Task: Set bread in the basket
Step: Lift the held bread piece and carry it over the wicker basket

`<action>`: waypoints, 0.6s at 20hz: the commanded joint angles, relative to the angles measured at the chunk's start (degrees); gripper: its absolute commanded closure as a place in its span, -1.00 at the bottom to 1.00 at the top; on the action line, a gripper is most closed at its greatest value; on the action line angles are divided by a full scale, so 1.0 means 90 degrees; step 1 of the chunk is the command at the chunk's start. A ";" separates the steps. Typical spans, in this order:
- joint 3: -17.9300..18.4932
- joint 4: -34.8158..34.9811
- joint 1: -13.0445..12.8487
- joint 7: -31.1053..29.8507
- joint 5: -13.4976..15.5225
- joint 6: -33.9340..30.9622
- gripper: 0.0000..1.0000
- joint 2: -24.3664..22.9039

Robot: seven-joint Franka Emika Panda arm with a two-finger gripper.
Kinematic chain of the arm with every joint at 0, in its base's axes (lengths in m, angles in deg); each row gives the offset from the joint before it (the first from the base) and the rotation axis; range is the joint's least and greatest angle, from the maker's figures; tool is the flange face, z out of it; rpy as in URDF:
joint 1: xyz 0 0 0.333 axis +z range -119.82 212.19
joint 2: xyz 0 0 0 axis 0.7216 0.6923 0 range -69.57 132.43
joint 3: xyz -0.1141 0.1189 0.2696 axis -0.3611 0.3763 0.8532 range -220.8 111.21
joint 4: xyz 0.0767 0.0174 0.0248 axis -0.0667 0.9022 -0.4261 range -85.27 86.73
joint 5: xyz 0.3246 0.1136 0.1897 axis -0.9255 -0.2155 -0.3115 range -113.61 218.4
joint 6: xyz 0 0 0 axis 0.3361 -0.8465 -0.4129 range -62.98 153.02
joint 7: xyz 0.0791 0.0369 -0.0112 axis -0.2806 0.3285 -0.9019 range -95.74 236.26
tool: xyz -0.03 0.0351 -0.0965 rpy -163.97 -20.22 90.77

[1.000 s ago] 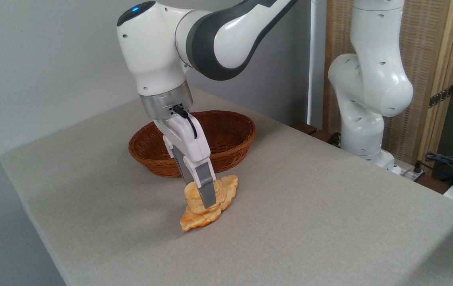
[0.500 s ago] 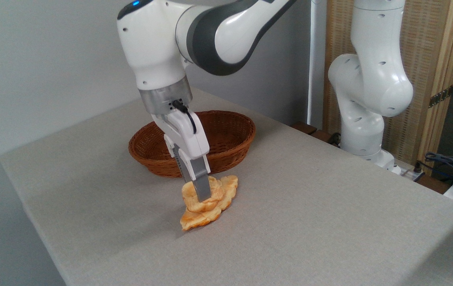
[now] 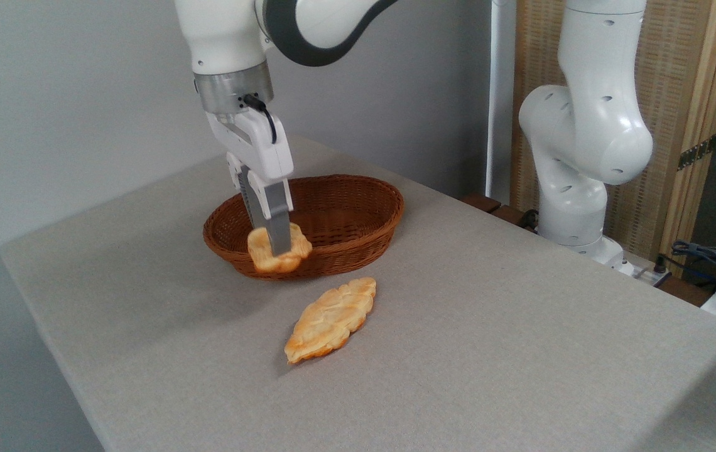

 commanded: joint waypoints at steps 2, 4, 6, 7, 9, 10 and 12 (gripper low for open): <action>-0.0620 -0.0044 -0.0010 -0.0400 0.0645 -0.0113 -0.40 0.0043; -0.0796 -0.0005 -0.0020 -0.0391 0.0899 -0.0074 -0.55 0.0092; -0.1059 0.0034 -0.0030 -0.0400 0.1037 0.0072 -0.78 0.0258; -0.1138 0.0121 -0.0049 -0.0400 0.1047 0.0160 -0.86 0.0287; -0.1197 0.0249 -0.0069 -0.0390 0.1057 0.0287 -0.99 0.0307; -0.1226 0.0259 -0.0098 -0.0390 0.1066 0.0297 -1.00 0.0346; -0.1226 0.0259 -0.0118 -0.0400 0.1076 0.0297 -1.00 0.0366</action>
